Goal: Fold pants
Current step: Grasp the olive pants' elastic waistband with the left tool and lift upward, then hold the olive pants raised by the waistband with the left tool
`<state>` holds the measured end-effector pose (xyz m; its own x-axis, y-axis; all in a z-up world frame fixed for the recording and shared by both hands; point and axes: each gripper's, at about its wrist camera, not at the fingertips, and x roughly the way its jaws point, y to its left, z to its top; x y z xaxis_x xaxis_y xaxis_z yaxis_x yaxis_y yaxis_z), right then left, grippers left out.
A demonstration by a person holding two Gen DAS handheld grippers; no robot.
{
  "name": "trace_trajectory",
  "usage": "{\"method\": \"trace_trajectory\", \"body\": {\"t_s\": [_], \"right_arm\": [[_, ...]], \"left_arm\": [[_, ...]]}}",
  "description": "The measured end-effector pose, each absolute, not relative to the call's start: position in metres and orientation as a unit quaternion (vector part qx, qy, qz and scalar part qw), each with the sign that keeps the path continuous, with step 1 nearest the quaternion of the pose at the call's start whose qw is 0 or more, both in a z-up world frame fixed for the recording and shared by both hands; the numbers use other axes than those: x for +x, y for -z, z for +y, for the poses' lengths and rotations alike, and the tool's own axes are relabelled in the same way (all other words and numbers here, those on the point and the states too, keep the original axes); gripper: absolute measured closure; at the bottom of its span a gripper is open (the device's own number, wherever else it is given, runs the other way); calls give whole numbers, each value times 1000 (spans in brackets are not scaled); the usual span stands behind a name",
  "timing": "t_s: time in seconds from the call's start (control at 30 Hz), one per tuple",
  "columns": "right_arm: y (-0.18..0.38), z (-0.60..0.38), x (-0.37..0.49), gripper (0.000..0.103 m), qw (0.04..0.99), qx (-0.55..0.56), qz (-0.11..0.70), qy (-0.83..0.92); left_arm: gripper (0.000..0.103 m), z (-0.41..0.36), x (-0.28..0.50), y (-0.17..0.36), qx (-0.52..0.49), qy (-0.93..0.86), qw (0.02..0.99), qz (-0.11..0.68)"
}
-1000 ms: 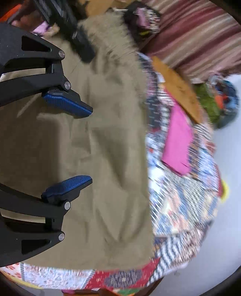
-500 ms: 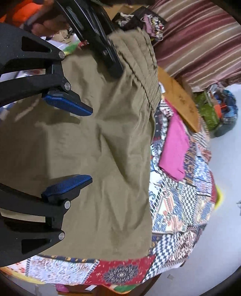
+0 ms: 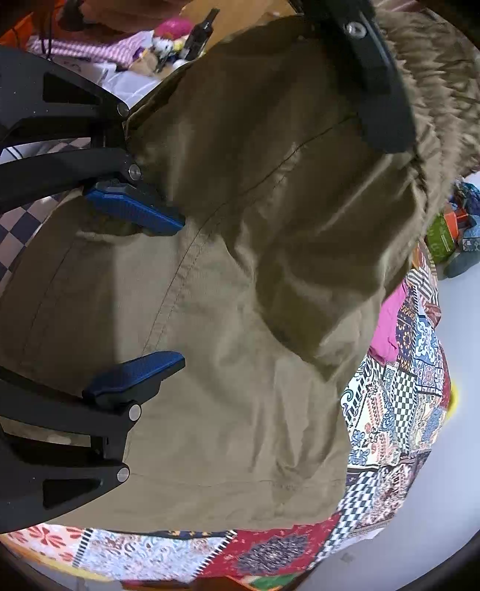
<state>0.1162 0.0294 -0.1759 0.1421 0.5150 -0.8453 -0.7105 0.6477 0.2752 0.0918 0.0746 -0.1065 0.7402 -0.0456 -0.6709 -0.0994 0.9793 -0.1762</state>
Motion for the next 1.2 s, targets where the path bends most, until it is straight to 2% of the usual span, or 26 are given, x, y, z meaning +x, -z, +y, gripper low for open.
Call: {"method": "trace_trajectory", "body": {"t_s": [0.07, 0.33, 0.63, 1.07, 1.2], "right_arm": [[170, 19, 118, 41, 751, -78, 512, -410], [142, -52, 121, 40, 806, -57, 473, -353], [199, -83, 132, 38, 784, -15, 531, -321], [167, -127, 125, 38, 816, -6, 496, -295], [177, -138, 123, 38, 816, -15, 510, -271]], "left_arm": [[72, 65, 93, 103, -84, -16, 930, 357], [73, 41, 99, 96, -61, 2, 932, 358], [74, 9, 115, 92, -49, 39, 931, 360], [74, -26, 139, 92, -36, 76, 926, 368], [74, -31, 144, 93, -36, 83, 925, 370]]}}
